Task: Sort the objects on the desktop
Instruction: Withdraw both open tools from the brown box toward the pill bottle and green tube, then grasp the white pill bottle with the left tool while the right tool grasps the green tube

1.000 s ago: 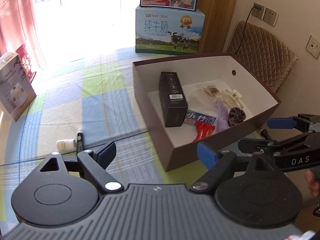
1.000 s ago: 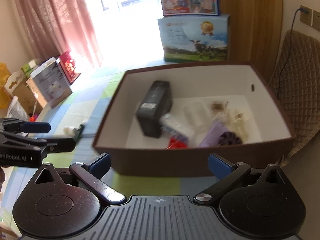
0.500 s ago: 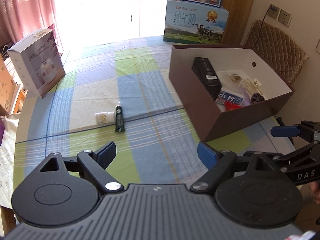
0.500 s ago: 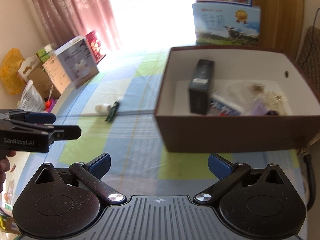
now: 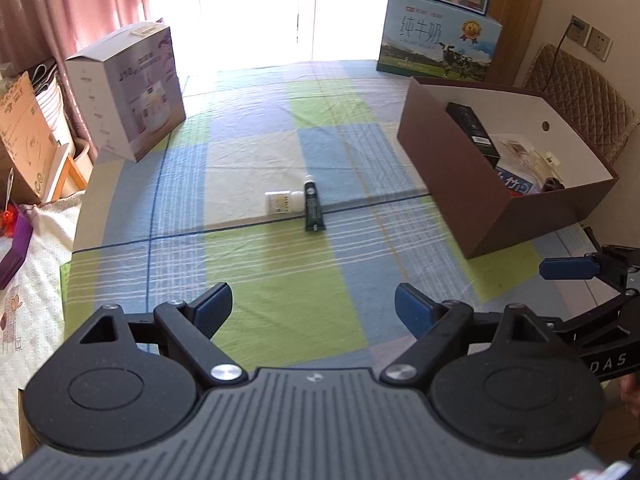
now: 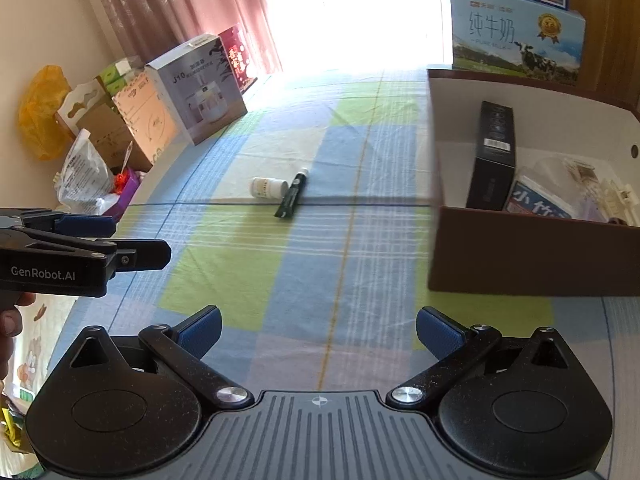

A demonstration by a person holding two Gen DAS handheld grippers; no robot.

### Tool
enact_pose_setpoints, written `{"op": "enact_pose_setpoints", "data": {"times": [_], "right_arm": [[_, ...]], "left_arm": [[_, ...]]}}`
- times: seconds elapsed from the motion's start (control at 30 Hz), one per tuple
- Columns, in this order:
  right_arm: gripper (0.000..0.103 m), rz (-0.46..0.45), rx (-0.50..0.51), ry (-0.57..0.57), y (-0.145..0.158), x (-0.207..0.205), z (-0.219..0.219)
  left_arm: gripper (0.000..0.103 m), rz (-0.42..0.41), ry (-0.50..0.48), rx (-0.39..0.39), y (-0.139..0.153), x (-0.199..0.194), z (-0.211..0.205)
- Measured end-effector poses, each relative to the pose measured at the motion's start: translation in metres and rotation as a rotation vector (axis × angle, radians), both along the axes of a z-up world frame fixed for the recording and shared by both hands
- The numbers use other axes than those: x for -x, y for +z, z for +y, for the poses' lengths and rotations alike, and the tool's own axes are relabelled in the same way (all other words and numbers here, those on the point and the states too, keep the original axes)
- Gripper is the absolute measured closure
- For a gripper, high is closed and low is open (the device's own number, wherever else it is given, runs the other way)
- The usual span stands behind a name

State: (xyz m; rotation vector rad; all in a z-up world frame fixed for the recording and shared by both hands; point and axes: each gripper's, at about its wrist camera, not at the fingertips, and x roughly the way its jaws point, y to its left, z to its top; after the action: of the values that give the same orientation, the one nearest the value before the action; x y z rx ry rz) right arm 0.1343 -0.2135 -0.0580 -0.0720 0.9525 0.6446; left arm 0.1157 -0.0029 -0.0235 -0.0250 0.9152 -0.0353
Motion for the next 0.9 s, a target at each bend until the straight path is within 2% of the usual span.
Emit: {"op": "enact_pose_setpoints", "data": {"times": [0.2, 0.37, 0.67, 0.7, 0.77, 0.8, 0.87, 0.9], "right_arm": [[0.002, 0.007, 0.006, 0.01, -0.008, 0.002, 0.023], [0.002, -0.009, 0.008, -0.027, -0.017, -0.003, 0.038], [0.004, -0.064, 0.004, -0.089, -0.036, -0.025, 0.065], [0.006, -0.071, 0.005, -0.091, -0.039, -0.028, 0.068], [0.019, -0.075, 0.003, -0.09, -0.044, -0.036, 0.075], [0.021, -0.074, 0.002, -0.093, -0.047, -0.04, 0.078], [0.034, -0.071, -0.003, -0.098, -0.052, -0.049, 0.084], [0.038, -0.069, -0.008, -0.097, -0.055, -0.053, 0.088]], "left_arm": [[0.017, 0.01, 0.028, -0.007, -0.007, 0.002, 0.025], [0.017, 0.015, 0.038, -0.029, -0.017, -0.006, 0.037], [0.017, 0.02, 0.027, -0.073, -0.041, -0.042, 0.054], [0.017, 0.021, 0.023, -0.077, -0.044, -0.047, 0.056], [0.018, 0.028, 0.015, -0.076, -0.049, -0.057, 0.06], [0.018, 0.03, 0.01, -0.075, -0.052, -0.063, 0.062], [0.018, 0.028, -0.004, -0.077, -0.056, -0.073, 0.064], [0.018, 0.022, -0.015, -0.078, -0.057, -0.077, 0.064]]}}
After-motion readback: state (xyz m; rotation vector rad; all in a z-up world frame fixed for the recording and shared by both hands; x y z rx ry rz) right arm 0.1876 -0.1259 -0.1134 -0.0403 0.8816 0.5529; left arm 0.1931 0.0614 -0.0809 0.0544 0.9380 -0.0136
